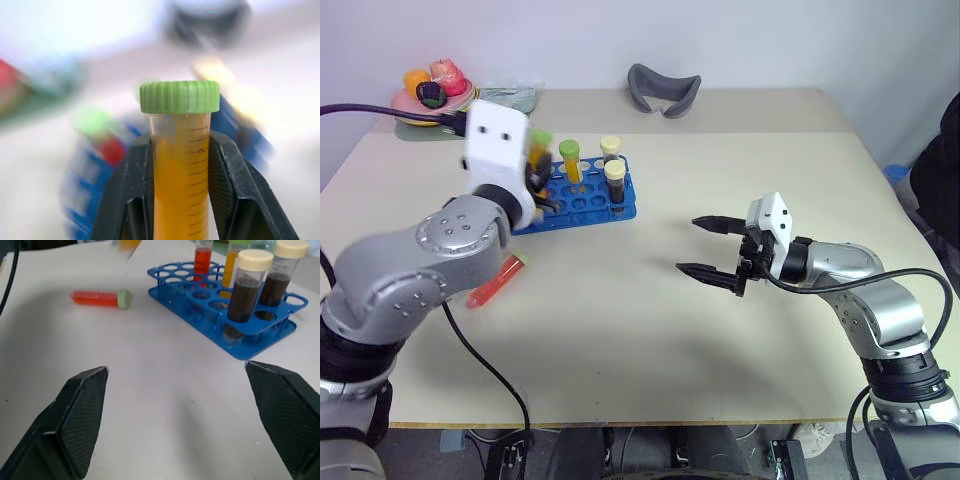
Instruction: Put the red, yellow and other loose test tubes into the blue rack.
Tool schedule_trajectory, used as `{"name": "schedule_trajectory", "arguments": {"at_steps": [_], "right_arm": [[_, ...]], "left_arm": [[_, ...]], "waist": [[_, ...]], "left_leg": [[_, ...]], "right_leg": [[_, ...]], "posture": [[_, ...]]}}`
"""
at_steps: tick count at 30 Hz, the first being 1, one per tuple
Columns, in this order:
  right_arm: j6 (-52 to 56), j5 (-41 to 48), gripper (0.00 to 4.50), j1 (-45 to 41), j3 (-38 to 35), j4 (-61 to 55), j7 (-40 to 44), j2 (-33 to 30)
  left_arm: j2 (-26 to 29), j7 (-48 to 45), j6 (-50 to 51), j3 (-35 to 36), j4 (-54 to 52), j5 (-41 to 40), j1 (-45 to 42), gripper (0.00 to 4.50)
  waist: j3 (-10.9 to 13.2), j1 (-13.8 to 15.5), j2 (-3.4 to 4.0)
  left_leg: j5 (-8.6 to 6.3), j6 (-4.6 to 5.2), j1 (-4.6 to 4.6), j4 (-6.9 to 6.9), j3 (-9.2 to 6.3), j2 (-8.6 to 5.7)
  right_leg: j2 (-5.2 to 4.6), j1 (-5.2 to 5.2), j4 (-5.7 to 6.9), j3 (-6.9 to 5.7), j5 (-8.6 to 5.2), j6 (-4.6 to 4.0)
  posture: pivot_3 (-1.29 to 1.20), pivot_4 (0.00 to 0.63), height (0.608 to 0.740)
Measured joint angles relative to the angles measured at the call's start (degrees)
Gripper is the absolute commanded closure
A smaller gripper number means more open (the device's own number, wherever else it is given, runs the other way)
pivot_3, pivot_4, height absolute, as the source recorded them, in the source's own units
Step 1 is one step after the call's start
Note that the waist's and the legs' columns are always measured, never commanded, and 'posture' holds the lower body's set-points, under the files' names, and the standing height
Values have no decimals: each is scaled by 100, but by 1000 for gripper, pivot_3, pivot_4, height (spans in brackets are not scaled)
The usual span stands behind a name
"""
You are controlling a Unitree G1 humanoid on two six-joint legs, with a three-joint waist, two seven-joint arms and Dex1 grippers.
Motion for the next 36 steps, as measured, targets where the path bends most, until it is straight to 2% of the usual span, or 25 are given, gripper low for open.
{"name": "schedule_trajectory", "arguments": {"at_steps": [2, 6, 7, 11, 15, 20, 26, 36], "right_arm": [[14, 3, 0, -89, 5, 53, -55, 109], [92, 111, 0, -265, -37, 59, -258, 347], [158, 155, 0, -272, -84, 60, -359, 439], [400, 395, 0, -282, -226, 36, -714, 638], [629, 607, 0, -240, -441, -170, -1015, 679], [792, 729, 0, -11, -476, -466, -1260, 727], [852, 756, 0, 7, -478, -508, -1395, 728], [860, 775, 0, 1, -478, -508, -1466, 726]], "left_arm": [[-476, -200, -582, -55, 212, 890, 111, 3679], [-1273, -656, -1783, -732, 1126, 2812, 107, 3679], [-1674, -706, -2307, -823, 1512, 3309, 113, 3679], [-2614, -842, -3793, -817, 2562, 4279, 234, 3679], [-3225, -1212, -4877, -474, 3510, 4570, 290, 3679], [-3645, -1923, -5926, -187, 4619, 4668, 176, 3679], [-4070, -2500, -6549, 69, 5591, 4699, -85, 3679], [-4500, -2821, -7090, 421, 6498, 4907, -388, 3679]], "waist": [[1, 78, -3], [1, 191, -5], [1, 214, -5], [1, 250, -5], [1, 249, -5], [1, 259, -5], [1, 253, -5], [1, 250, -6]], "left_leg": [[0, 1, -3, 6, 7, -3], [-3, 7, -5, 10, 13, -9], [-4, 8, -6, 10, 14, -8], [-5, 9, -12, 7, 7, 14], [-6, 11, -14, 9, 9, 18], [-10, 19, -14, 12, 11, 16], [-13, 24, -14, 12, 11, 16], [-13, 24, -14, 12, 11, 17]], "right_leg": [[-2, 1, 1, -1, 0, 1], [-9, 3, 1, -1, 1, 2], [-10, 1, 2, -1, 2, 2], [-12, -17, 9, 0, 2, 2], [-15, -20, 15, 0, 2, 1], [-18, -17, 13, -2, 3, 3], [-17, -17, 12, -3, 3, 3], [-16, -18, 12, -4, 3, 3]], "posture": [[0, 150, 735], [0, 150, 735], [0, 150, 735], [0, 150, 735], [0, 150, 735], [0, 150, 735], [0, 150, 735], [0, 150, 735]]}}
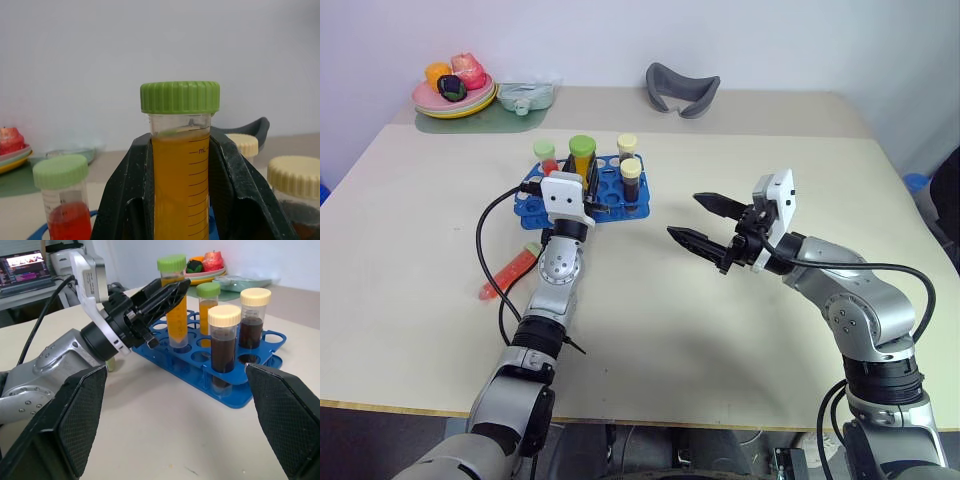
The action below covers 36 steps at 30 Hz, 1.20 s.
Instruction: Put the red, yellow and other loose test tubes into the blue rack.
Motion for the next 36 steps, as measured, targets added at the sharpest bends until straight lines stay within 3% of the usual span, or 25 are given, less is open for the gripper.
{"name": "schedule_trajectory", "arguments": {"at_steps": [23, 24, 26, 29, 36], "right_arm": [[-1, -1, 0, -46, 11, 0, -75, 43], [-1, -1, 0, -47, 12, 0, -81, 45], [-1, -1, 0, -51, 15, 0, -92, 50], [-1, -2, 0, -65, 30, 0, -101, 54], [-3, -2, 0, -98, 75, -10, -116, 127]], "left_arm": [[-306, -461, -211, 422, 486, 118, -66, 3679], [-311, -481, -206, 431, 492, 109, -66, 2638], [-365, -598, -181, 458, 488, 4, -66, 1850], [-360, -588, -95, 458, 424, 20, -64, 268], [-215, -919, 822, 495, -1393, -371, 602, 268]], "waist": [[0, -3, 0], [0, -2, 0], [0, 0, 0], [0, -7, 0], [0, -116, 0]], "left_leg": [[-1, 2, 0, 0, 0, 0], [-1, 2, 0, 0, 0, 0], [-1, 2, 0, 0, 0, 0], [-1, 2, 0, 0, -1, 1], [-1, 1, 0, -2, -6, 4]], "right_leg": [[0, 0, 0, 0, 0, 0], [0, 0, 0, -1, 0, 0], [-1, 0, 0, 0, 0, 0], [1, 0, 0, -1, 0, 0], [-3, 2, 0, 0, 0, 0]], "posture": [[0, 150, 735], [0, 150, 735], [0, 150, 735], [0, 150, 735], [0, 150, 735]]}}
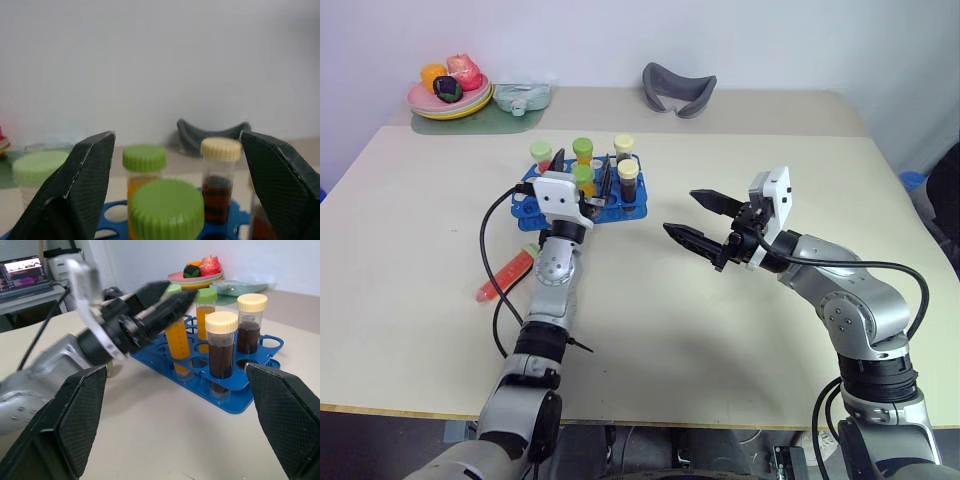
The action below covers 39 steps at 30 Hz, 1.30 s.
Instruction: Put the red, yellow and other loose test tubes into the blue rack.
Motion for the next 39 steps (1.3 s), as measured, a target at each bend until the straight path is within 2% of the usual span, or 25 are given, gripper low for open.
{"name": "schedule_trajectory", "arguments": {"at_steps": [4, 5, 7, 12, 16, 20, 24, 27, 32, 36, 39], "right_arm": [[-2, 0, 0, -9, 18, -18, 7, 8], [-2, 0, 0, -17, 23, -19, 9, 7], [-11, -5, 0, -27, 32, -17, 69, -28], [-203, -188, 0, -24, 69, 190, 343, -259], [-483, -479, 0, -22, 225, 429, 671, -463], [-675, -676, 0, -7, 404, 595, 990, -597], [-762, -738, 0, 17, 553, 600, 1285, -649], [-743, -727, 0, 64, 569, 560, 1424, -700], [-665, -693, 0, 376, 619, 222, 1821, -1132], [-731, -799, 0, 626, 726, 5, 1955, -1294], [-756, -874, 0, 809, 768, -56, 1915, -1296]], "left_arm": [[207, -98, 866, 6, -1344, -224, 650, 268], [300, -136, 1180, 30, -1795, -365, 822, 115], [746, -237, 2088, 192, -2945, -866, 1266, 115], [1957, -258, 4362, 1000, -4720, -2070, 1794, 115], [3229, 74, 6816, 1158, -5135, -2205, 1867, 115], [3427, 111, 8888, 1455, -5131, -2779, 1410, 115], [4045, -162, 10976, 1118, -4883, -3095, 380, 115], [4262, -337, 11441, 751, -4532, -3332, 106, 115], [4668, -586, 11479, 80, -3994, -3518, -127, 115], [5202, -750, 11477, -800, -3787, -3253, -486, 115], [5321, -959, 11477, -1194, -3541, -3058, -689, 115]], "waist": [[0, -52, 0], [0, -59, 0], [0, -128, 0], [-1, -150, 2], [0, -156, 0], [5, -127, -8], [11, -154, -17], [11, -161, -17], [14, -149, -18], [15, -147, -20], [15, -144, -20]], "left_leg": [[0, 0, 0, 0, -1, 5], [0, 0, 0, -1, -2, 6], [0, -1, 0, -4, -5, 12], [0, -1, 7, -5, -13, 8], [0, 0, 8, -6, -16, 4], [0, -1, 3, -5, -18, 3], [1, -2, 5, -6, -17, -1], [1, -3, 4, -11, -14, 1], [2, -5, 2, -9, -14, 1], [2, -5, 2, -8, -13, -1], [2, -5, 2, -7, -10, -2]], "right_leg": [[-1, -1, 1, 1, 0, 0], [-4, -1, 1, 4, 0, -1], [-5, -1, 1, 9, -1, -2], [-9, 12, -3, 8, -1, -2], [2, 12, -2, 7, -2, -2], [-1, 11, -4, 5, -2, -2], [3, 9, -2, 6, -2, -2], [1, 3, -4, 9, -3, -3], [-5, 2, -4, 10, -3, -3], [-1, 2, -4, 11, -3, -3], [2, 1, -2, 11, -3, -3]], "posture": [[0, 150, 735], [0, 150, 735], [0, 150, 735], [0, 150, 735], [0, 150, 735], [0, 150, 735], [0, 150, 735], [0, 150, 735], [0, 150, 735], [0, 150, 735], [0, 150, 735]]}}
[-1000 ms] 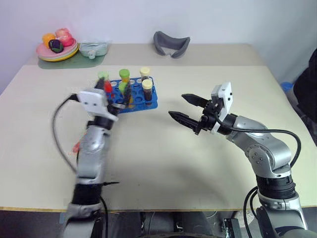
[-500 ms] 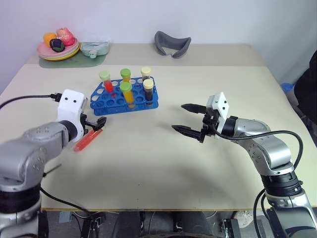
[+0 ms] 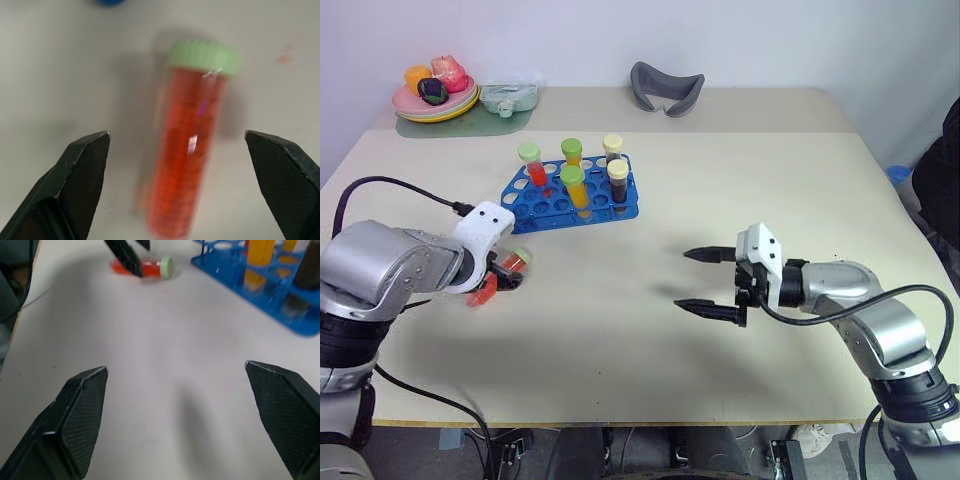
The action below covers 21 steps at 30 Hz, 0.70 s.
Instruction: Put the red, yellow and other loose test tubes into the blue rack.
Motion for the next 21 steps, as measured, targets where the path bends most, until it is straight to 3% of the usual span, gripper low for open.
{"name": "schedule_trajectory", "arguments": {"at_steps": [8, 21], "right_arm": [[45, -24, 0, 69, 5, -173, -171, 60], [81, -26, 0, -60, 75, -169, -227, 278]], "left_arm": [[133, -740, -67, -508, 465, 196, -253, 115], [18, -2201, -1253, -1716, 1777, 1113, -1118, 115]], "waist": [[1, 0, -2], [-8, 168, 13]], "left_leg": [[0, 0, 0, 0, 2, 0], [1, 1, 10, 11, 2, -8]], "right_leg": [[3, -2, 1, 0, 0, 0], [4, 13, 6, -4, 0, 1]], "posture": [[0, 150, 735], [0, 150, 735]]}}
